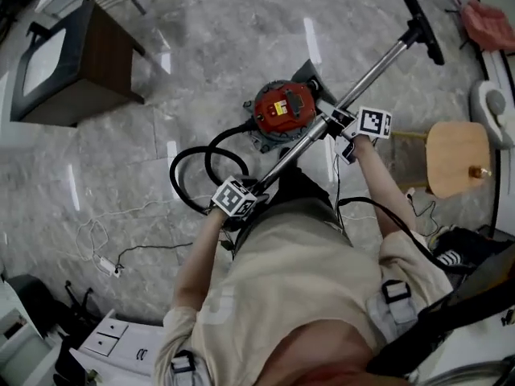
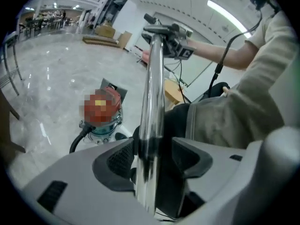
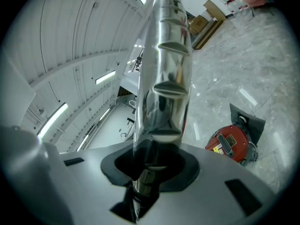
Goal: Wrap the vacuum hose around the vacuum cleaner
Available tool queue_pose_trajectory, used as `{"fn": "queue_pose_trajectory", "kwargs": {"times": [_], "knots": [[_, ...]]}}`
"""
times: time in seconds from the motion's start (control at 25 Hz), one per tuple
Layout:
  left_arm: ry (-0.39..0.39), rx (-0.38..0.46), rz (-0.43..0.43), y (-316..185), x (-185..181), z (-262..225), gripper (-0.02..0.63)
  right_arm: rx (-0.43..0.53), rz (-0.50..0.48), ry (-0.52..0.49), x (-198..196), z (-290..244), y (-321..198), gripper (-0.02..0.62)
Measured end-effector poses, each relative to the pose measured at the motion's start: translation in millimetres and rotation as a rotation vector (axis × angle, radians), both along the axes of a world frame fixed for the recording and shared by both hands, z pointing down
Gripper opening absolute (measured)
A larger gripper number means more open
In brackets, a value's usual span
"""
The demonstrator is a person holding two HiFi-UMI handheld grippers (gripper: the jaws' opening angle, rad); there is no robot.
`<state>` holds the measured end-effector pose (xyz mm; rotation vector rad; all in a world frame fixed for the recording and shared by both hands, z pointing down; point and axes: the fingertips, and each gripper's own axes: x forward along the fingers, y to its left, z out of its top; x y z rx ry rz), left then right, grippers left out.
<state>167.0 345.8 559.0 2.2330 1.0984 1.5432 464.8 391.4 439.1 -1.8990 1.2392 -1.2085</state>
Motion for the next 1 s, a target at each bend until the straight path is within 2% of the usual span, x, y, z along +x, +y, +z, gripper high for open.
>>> {"fn": "queue_pose_trajectory", "kwargs": {"times": [0.08,0.16,0.28,0.44,0.56,0.72,0.88,1.0], "knots": [[-0.007,0.056,-0.001,3,20,17,0.245,0.067,0.003,-0.001,15,0,-4,0.097],[-0.009,0.102,-0.041,9,45,22,0.21,0.09,-0.001,0.002,37,0,1,0.097],[-0.044,0.156,-0.082,13,71,35,0.189,0.134,-0.054,0.005,66,12,-5,0.097],[-0.137,0.204,-0.086,50,104,43,0.189,0.142,-0.074,-0.038,108,33,19,0.097],[-0.147,0.235,-0.103,87,136,29,0.189,0.141,-0.076,-0.088,145,40,52,0.097],[-0.146,0.291,-0.177,110,175,21,0.189,0.152,-0.074,-0.137,186,45,79,0.097],[-0.088,0.376,-0.105,119,219,26,0.189,0.127,-0.034,-0.046,227,53,112,0.095],[-0.106,0.399,-0.089,127,217,27,0.189,0.183,-0.005,-0.12,229,59,118,0.092]]}}
